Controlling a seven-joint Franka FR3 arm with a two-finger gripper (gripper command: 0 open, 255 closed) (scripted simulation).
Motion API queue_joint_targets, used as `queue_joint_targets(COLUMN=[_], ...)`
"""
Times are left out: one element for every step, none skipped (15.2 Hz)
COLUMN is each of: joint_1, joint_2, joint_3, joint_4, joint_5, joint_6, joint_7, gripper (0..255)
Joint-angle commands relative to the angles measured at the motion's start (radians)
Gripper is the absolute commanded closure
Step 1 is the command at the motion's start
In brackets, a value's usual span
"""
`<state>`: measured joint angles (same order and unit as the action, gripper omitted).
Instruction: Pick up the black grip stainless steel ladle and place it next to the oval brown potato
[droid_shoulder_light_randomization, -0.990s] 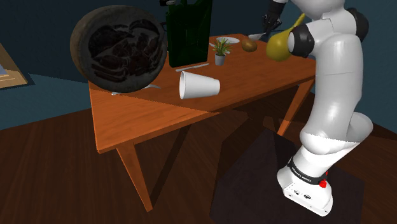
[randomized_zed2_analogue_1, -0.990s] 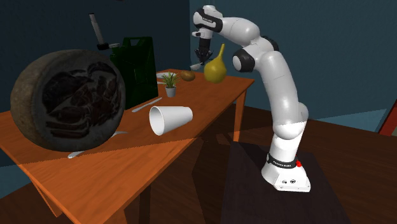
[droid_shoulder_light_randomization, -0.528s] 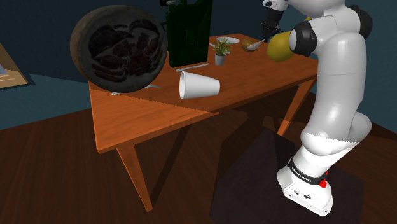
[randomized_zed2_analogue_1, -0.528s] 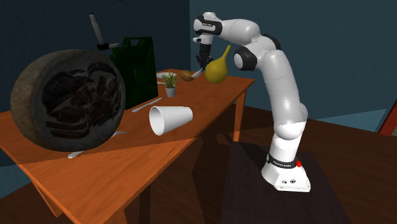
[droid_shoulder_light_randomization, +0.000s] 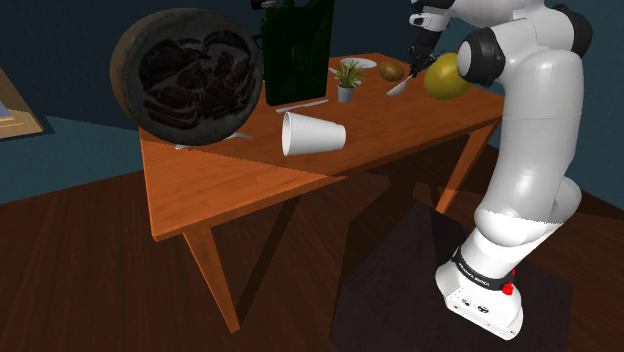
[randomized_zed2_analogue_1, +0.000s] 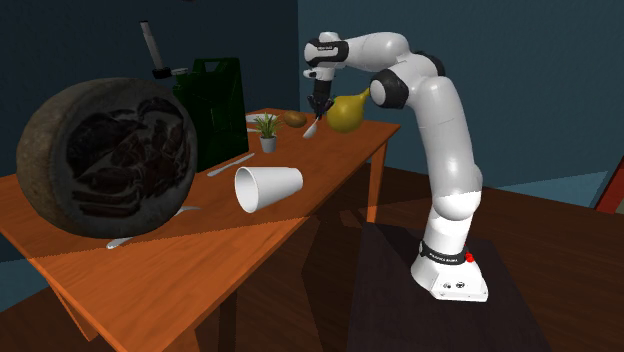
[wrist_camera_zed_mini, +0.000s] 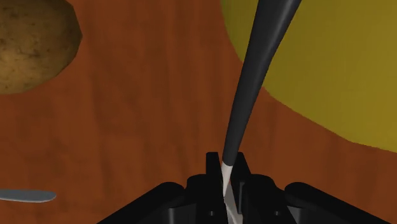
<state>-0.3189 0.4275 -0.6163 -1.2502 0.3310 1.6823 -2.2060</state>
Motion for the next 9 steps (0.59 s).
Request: queue_joint_targets(joint_1=[0.008,0.011,0.015,0.018,0.021,0.024,0.026,0.029,0.031], joint_2=[-0.004,-0.006,-0.008,-0.010,-0.011,-0.013,-0.013,-0.014,-0.014], joint_3=[0.000,0.001,0.001,0.001,0.001,0.001,0.002,0.002,0.003], joint_4=[-0.033,-0.050,-0.067,-0.083,-0.099,-0.114,-0.129,-0.144,-0.158], joint_5=[-0.001,-0.002,-0.003,-0.004,-0.004,-0.004,-0.003,-0.003,-0.002], joint_6=[0.030,0.044,0.059,0.073,0.087,0.101,0.115,0.128,0.142], joint_7=[-0.002,-0.004,-0.006,-0.007,-0.009,-0.011,-0.013,-0.014,-0.016], gripper=[255,255,255,255,255,255,255,255,255])
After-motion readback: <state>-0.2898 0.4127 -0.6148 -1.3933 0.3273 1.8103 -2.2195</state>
